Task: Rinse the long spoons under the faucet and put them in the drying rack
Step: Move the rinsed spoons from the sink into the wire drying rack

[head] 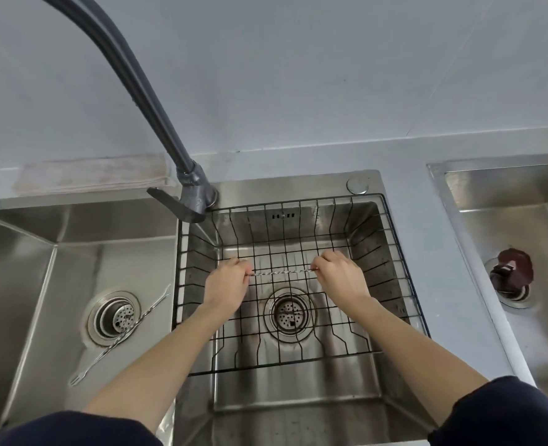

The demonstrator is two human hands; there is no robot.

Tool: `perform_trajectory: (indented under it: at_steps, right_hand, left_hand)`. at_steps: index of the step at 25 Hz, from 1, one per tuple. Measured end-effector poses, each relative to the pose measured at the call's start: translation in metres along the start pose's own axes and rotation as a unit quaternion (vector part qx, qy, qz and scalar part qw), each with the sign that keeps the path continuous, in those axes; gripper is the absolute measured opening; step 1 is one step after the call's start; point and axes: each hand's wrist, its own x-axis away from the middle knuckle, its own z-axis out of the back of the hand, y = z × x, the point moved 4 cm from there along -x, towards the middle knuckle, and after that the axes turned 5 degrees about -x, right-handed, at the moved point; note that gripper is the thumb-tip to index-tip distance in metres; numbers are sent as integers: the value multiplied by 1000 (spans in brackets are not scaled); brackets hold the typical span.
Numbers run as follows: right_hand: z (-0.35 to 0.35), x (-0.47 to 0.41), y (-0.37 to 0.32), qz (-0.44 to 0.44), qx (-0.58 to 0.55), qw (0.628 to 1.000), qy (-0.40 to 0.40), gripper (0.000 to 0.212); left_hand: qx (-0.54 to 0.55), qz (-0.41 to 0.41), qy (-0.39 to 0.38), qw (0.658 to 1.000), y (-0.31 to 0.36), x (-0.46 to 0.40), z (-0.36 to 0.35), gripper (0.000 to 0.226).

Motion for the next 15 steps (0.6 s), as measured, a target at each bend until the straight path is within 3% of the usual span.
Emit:
perform_trajectory:
  at_steps: [15]
  right_hand:
    - [12, 10, -25, 17, 63, 998, -25, 27]
  left_hand:
    - [-44, -26, 30, 998, 4, 16, 19, 29]
